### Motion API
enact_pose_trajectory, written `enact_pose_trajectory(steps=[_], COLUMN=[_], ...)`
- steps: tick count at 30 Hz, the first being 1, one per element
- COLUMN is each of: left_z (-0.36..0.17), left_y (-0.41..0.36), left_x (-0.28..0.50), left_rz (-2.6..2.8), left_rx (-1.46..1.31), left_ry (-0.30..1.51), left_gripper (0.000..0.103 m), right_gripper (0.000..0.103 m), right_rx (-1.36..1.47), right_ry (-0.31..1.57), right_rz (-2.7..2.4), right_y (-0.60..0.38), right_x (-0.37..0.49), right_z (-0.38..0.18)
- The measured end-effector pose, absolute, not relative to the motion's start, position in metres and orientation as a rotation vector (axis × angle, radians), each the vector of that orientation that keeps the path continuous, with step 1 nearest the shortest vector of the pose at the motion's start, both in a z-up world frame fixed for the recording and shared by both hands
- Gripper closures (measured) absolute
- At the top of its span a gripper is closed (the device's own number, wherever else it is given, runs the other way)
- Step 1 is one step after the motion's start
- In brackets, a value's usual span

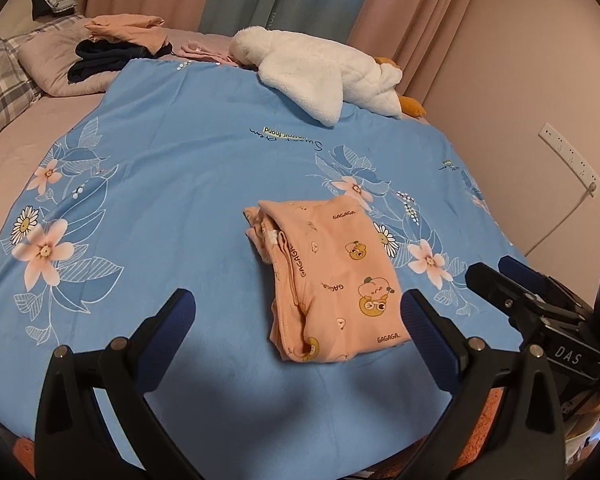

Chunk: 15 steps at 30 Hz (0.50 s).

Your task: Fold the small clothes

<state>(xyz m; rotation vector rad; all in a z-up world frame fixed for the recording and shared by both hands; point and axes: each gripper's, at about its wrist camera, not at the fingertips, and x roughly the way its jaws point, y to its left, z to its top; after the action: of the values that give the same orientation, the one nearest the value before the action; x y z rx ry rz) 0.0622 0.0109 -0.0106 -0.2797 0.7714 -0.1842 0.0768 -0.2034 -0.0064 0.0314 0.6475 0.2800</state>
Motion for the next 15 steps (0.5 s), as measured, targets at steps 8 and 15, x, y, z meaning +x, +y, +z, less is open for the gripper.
enact_pose_trajectory(steps=[8, 15], left_z=[-0.012, -0.012], left_y=[0.008, 0.001], left_x=[0.058, 0.056], left_rz=[-0.171, -0.192], left_rx=[-0.268, -0.248], left_ry=[0.782, 0.785], left_gripper=[0.001, 0.001], right_gripper=[0.011, 0.011], right_rx=[0.034, 0.033], right_ry=[0.660, 0.665], right_rz=[0.255, 0.265], right_y=[-0.206, -0.205], right_x=[0.077, 0.075], right_z=[-0.012, -0.013])
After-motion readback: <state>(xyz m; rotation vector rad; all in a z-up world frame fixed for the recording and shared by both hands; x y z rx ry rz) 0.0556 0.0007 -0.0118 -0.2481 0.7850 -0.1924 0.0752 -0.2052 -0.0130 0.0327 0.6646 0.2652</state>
